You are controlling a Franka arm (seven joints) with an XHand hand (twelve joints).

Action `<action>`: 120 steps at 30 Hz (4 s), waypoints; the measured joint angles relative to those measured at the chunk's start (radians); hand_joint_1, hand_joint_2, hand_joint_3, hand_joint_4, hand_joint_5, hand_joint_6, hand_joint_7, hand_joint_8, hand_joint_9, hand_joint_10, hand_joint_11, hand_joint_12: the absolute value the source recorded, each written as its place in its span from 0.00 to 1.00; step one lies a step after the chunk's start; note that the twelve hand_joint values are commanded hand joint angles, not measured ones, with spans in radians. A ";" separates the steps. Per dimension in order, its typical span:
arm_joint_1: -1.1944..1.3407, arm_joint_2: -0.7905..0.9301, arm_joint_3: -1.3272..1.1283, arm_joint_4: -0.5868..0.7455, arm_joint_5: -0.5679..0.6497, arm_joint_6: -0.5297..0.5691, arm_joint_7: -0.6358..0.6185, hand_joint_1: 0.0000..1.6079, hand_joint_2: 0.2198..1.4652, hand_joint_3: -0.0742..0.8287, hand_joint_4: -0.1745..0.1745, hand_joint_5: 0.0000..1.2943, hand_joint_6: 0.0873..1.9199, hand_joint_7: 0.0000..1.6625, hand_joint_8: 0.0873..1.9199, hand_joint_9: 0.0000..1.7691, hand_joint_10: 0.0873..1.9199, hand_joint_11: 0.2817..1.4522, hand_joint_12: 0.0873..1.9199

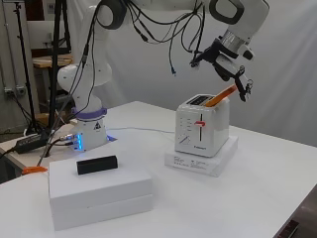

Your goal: Teleoperate dual arm-hand system to toast a bread

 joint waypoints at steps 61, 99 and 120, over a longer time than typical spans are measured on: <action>0.037 -0.687 -0.087 -1.014 0.659 1.250 -0.361 0.77 0.77 0.08 0.00 0.56 0.57 0.61 0.59 0.73 0.43 0.30 0.54; 0.031 -0.634 -0.219 -0.863 0.429 0.804 -0.763 0.75 0.80 0.08 0.11 0.50 0.70 0.59 0.55 0.77 0.00 0.48 0.00; 0.035 -0.575 -0.220 -0.812 0.412 0.693 -0.765 0.76 0.79 0.08 0.00 0.51 0.66 0.60 0.56 0.79 0.00 0.49 0.00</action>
